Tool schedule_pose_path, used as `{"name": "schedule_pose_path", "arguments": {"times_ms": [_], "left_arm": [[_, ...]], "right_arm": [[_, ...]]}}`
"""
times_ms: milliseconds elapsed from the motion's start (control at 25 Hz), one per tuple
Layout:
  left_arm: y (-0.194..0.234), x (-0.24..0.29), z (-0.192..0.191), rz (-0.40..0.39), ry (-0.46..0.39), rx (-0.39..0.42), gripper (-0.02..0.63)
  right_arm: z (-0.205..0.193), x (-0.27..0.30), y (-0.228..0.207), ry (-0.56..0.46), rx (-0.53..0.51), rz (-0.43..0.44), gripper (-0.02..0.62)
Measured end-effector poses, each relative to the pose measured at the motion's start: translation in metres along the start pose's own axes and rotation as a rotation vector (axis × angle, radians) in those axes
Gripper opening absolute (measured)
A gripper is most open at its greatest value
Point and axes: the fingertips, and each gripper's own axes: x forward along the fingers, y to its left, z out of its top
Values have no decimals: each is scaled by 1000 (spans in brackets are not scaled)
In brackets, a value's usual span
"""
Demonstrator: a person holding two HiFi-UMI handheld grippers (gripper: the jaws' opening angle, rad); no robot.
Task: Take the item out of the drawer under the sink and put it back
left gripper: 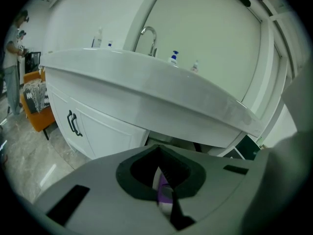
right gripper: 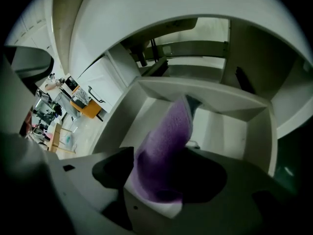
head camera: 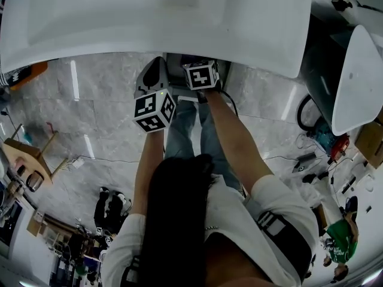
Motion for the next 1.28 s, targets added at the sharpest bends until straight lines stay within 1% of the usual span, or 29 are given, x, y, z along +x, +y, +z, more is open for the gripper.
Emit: {"name": "schedule_pose_path", "arguments": {"times_ms": [240, 360, 480, 560, 640, 840, 1080, 1280], "left_arm": [[8, 0, -7, 8, 12, -12, 3], [10, 1, -9, 8, 16, -14, 3], [10, 2, -12, 3, 26, -6, 3], [8, 3, -14, 0, 32, -5, 3], [7, 2, -14, -1, 34, -3, 3], [7, 0, -12, -5, 36, 6, 3], [2, -12, -8, -23, 38, 26, 3], [-4, -25, -3, -32, 32, 32, 3]], "right_arm": [[-1, 6, -7, 17, -7, -48, 301], [-2, 7, -14, 27, -18, -103, 224], [-1, 8, -15, 29, -36, -128, 176], [0, 7, -15, 26, -31, -128, 147], [0, 4, -14, 17, -18, -120, 135], [8, -15, -13, -53, 65, -82, 129], [13, -46, -9, -89, 87, -60, 129], [18, -79, -5, -116, 85, -38, 129]]}}
